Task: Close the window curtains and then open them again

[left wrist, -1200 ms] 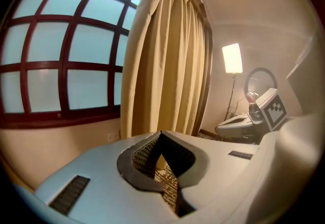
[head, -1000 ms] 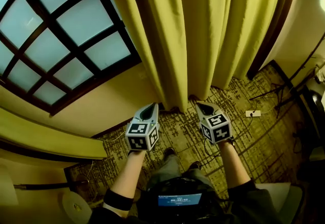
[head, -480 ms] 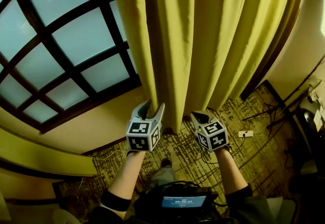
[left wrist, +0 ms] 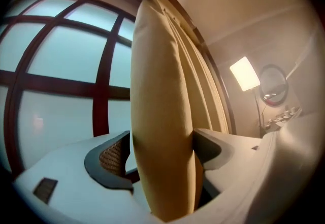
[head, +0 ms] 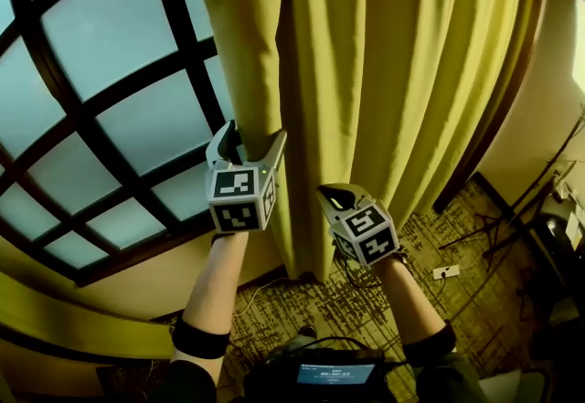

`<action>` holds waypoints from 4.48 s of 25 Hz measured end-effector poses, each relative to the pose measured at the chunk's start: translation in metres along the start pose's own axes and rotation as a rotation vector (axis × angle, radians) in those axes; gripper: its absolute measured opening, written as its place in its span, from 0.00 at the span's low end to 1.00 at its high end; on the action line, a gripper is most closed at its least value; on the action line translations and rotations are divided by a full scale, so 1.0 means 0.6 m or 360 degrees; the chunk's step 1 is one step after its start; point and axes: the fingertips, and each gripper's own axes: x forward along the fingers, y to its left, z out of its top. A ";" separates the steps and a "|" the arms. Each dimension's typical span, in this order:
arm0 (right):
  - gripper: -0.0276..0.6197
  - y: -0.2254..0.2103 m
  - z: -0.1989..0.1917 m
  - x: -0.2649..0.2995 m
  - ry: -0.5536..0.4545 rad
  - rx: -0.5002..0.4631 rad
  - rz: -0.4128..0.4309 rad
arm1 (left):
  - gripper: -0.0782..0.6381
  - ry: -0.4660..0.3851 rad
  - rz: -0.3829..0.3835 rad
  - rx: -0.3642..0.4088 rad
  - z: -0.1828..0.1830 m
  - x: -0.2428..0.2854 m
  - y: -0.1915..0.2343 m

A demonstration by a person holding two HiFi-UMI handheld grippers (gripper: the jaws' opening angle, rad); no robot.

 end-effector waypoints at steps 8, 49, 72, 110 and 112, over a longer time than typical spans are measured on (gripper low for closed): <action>0.06 -0.071 0.176 0.028 -0.0183 -0.0153 -0.0136 | 0.67 -0.0236 -0.0031 0.0191 0.183 0.079 0.020; 0.07 -0.294 0.318 0.021 -0.0302 -0.0094 -0.0512 | 0.10 -0.0418 -0.0511 0.0722 0.297 0.226 -0.142; 0.07 -0.590 0.320 -0.111 -0.0462 -0.0063 -0.0498 | 0.11 -0.0514 -0.0617 0.0796 0.408 0.409 -0.401; 0.06 -0.810 0.327 -0.159 -0.0470 -0.0199 -0.0348 | 0.10 -0.0586 -0.0481 0.0895 0.507 0.558 -0.578; 0.06 -0.819 0.335 -0.152 -0.0473 -0.0198 -0.0371 | 0.10 -0.0604 -0.0495 0.0906 0.509 0.569 -0.572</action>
